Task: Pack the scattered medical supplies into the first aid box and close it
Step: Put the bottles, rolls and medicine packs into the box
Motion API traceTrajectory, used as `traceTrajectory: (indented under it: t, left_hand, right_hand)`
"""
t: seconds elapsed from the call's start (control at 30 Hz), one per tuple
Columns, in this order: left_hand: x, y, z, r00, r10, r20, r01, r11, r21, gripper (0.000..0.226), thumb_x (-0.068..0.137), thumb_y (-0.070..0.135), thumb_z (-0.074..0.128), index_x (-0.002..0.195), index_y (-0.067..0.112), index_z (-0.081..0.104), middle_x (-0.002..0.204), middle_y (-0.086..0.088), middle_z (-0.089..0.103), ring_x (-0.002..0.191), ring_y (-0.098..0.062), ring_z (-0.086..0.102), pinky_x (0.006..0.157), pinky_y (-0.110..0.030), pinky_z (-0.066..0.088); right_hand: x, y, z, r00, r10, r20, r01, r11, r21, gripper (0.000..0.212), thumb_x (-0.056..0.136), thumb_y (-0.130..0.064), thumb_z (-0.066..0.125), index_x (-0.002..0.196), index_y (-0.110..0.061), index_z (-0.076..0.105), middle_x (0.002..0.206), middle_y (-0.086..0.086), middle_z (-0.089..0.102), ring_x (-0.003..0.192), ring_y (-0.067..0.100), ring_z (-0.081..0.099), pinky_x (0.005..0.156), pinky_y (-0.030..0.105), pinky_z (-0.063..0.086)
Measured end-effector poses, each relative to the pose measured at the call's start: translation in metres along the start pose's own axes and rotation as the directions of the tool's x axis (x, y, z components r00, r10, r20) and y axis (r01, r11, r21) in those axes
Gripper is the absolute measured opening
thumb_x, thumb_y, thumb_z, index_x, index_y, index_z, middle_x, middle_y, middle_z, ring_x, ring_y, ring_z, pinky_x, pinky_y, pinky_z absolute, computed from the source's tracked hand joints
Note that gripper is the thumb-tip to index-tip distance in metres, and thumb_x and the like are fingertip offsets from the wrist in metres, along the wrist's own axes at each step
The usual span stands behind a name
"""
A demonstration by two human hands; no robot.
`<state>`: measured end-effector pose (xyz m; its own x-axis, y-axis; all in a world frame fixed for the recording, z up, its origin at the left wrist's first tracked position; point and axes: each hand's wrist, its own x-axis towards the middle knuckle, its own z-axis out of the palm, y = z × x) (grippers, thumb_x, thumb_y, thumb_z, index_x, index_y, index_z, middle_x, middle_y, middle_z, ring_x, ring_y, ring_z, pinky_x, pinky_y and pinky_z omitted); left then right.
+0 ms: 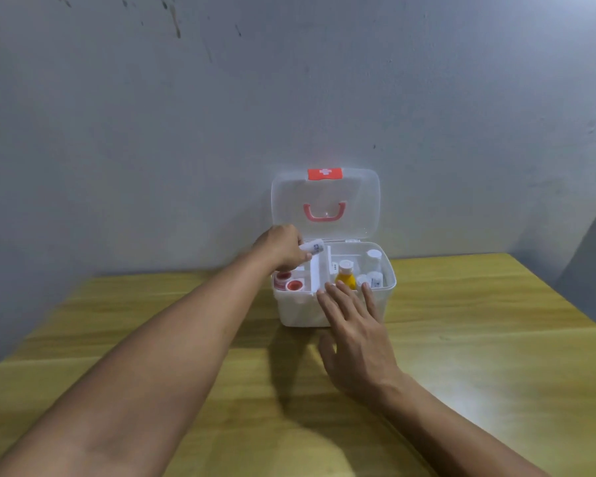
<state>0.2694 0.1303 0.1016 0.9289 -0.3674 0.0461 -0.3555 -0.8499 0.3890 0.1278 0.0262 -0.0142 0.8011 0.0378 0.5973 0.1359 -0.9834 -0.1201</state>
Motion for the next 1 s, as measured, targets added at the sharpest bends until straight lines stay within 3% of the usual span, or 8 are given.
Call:
traceTrajectory:
  t: [0.07, 0.17, 0.3, 0.4, 0.5, 0.6, 0.77, 1.0]
  left_hand:
    - [0.005, 0.002, 0.003, 0.995, -0.045, -0.087, 0.043, 0.999, -0.030, 0.038, 0.083, 0.042, 0.063, 0.078, 0.004, 0.066, 0.080, -0.012, 0.062, 0.079, -0.026, 0.055, 0.059, -0.030, 0.037]
    - [0.013, 0.008, 0.006, 0.969, -0.168, -0.181, 0.147, 0.981, -0.124, 0.053, 0.075, 0.053, 0.062, 0.097, 0.005, 0.067, 0.108, -0.016, 0.066, 0.102, -0.030, 0.057, 0.075, -0.034, 0.048]
    - [0.008, 0.015, 0.014, 0.940, -0.232, -0.249, 0.217, 0.972, -0.088, 0.064, 0.076, 0.062, 0.059, 0.108, 0.007, 0.065, 0.116, -0.013, 0.065, 0.108, -0.032, 0.059, 0.087, -0.037, 0.050]
    - [0.001, 0.010, 0.024, 0.936, -0.163, -0.313, 0.145, 0.986, -0.082, 0.050, 0.090, 0.050, 0.046, 0.101, 0.008, 0.070, 0.115, -0.013, 0.066, 0.101, -0.030, 0.059, 0.079, -0.034, 0.042]
    - [-0.003, 0.001, 0.034, 0.985, 0.008, -0.173, -0.031, 0.991, -0.130, 0.041, 0.096, 0.035, 0.040, 0.123, 0.011, 0.059, 0.135, -0.012, 0.057, 0.117, -0.032, 0.055, 0.092, -0.037, 0.045]
    - [-0.008, -0.004, 0.042, 0.990, 0.139, -0.002, -0.139, 0.990, -0.020, 0.050, 0.100, 0.034, 0.031, 0.146, 0.015, 0.034, 0.159, -0.004, 0.026, 0.147, -0.021, 0.020, 0.119, -0.040, 0.014]
    - [-0.009, -0.012, 0.053, 0.982, 0.187, 0.007, -0.187, 0.974, 0.125, 0.051, 0.101, 0.034, 0.023, 0.148, 0.017, 0.029, 0.161, -0.002, 0.018, 0.150, -0.018, 0.010, 0.120, -0.044, 0.005]
    - [-0.010, -0.010, 0.056, 0.980, 0.197, 0.005, -0.193, 0.954, 0.230, 0.050, 0.100, 0.034, 0.017, 0.148, 0.021, 0.027, 0.160, 0.002, 0.020, 0.149, -0.015, 0.012, 0.120, -0.044, 0.005]
  right_hand:
    - [-0.001, 0.001, 0.001, 1.000, 0.001, 0.004, -0.001, 1.000, 0.002, 0.065, 0.069, -0.016, 0.061, 0.132, -0.008, 0.052, 0.139, 0.012, 0.054, 0.136, 0.027, 0.042, 0.116, 0.053, 0.025]
    - [-0.001, 0.001, 0.001, 1.000, 0.005, 0.010, -0.005, 1.000, -0.001, 0.065, 0.069, -0.016, 0.060, 0.133, -0.008, 0.052, 0.140, 0.012, 0.053, 0.137, 0.027, 0.041, 0.115, 0.053, 0.025]
    - [0.000, 0.000, 0.002, 1.000, 0.014, 0.006, -0.014, 1.000, 0.001, 0.064, 0.070, -0.017, 0.059, 0.133, -0.008, 0.052, 0.140, 0.012, 0.053, 0.137, 0.027, 0.041, 0.116, 0.053, 0.024]
    - [-0.001, 0.002, 0.002, 1.000, 0.004, -0.002, -0.004, 1.000, 0.004, 0.064, 0.069, -0.017, 0.059, 0.133, -0.008, 0.052, 0.140, 0.012, 0.053, 0.137, 0.027, 0.040, 0.116, 0.053, 0.024]
    - [-0.001, 0.003, 0.003, 1.000, -0.004, -0.003, 0.004, 1.000, 0.003, 0.065, 0.070, -0.018, 0.060, 0.133, -0.009, 0.051, 0.141, 0.011, 0.052, 0.137, 0.027, 0.041, 0.116, 0.052, 0.024]
    - [0.003, 0.002, 0.001, 0.997, 0.009, -0.077, -0.005, 0.999, 0.049, 0.058, 0.067, -0.012, 0.061, 0.124, -0.009, 0.058, 0.134, 0.011, 0.058, 0.131, 0.027, 0.048, 0.113, 0.051, 0.027]
    - [0.055, 0.020, -0.022, 0.969, 0.064, -0.238, -0.042, 0.995, 0.094, 0.047, 0.064, -0.005, 0.048, 0.108, -0.007, 0.066, 0.117, 0.012, 0.068, 0.108, 0.029, 0.062, 0.097, 0.045, 0.045]
    - [0.180, 0.064, -0.043, 0.993, 0.063, -0.100, -0.071, 0.995, -0.074, 0.040, 0.084, -0.008, 0.054, 0.123, -0.005, 0.053, 0.129, 0.016, 0.058, 0.112, 0.036, 0.054, 0.089, 0.044, 0.044]
